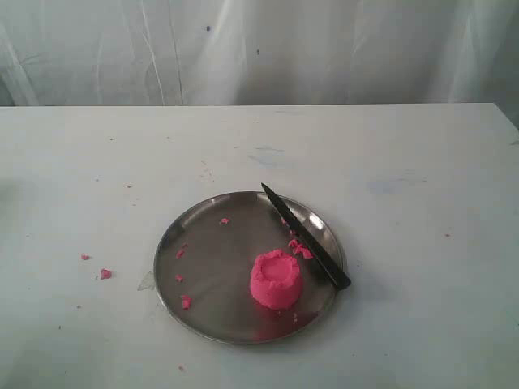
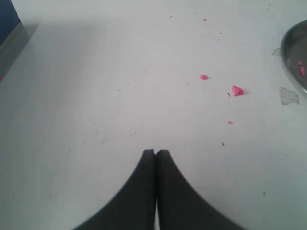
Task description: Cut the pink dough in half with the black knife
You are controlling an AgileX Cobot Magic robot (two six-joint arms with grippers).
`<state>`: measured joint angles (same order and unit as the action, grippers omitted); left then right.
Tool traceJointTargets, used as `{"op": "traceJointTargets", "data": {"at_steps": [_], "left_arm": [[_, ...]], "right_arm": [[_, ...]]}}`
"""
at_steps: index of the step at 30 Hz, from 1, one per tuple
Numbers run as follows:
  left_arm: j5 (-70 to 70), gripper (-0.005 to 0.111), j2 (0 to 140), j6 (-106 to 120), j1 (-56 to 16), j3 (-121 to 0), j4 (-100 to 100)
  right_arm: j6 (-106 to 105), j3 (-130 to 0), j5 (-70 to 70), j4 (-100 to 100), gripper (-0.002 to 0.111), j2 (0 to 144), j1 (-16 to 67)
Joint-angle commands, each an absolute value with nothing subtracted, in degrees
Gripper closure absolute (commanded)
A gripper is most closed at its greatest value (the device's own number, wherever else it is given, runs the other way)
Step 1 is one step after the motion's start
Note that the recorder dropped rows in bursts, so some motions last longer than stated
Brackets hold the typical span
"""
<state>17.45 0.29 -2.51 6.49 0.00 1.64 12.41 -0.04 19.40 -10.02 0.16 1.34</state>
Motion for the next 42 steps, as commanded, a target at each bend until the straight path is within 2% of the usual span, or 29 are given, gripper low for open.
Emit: {"op": "traceJointTargets", "data": {"at_steps": [1,10,30,42], "left_arm": [[17.7,0.107,0.0,-2.8,6.7,0.0,2.1],[17.7,0.107,0.0,-2.8,6.7,0.0,2.1],[17.7,0.107,0.0,-2.8,6.7,0.0,2.1],[17.7,0.107,0.0,-2.8,6.7,0.0,2.1]], "right_arm": [[12.4,0.0,19.3,-10.0,0.107,0.0,1.7],[6.1,0.0,18.6,-11.3,0.107,0.0,1.7],[-26.3,0.0,15.1,-14.2,0.107,0.0,1.7],[-28.4,0.0,11.7,-15.1,0.107,0.0,1.7]]}}
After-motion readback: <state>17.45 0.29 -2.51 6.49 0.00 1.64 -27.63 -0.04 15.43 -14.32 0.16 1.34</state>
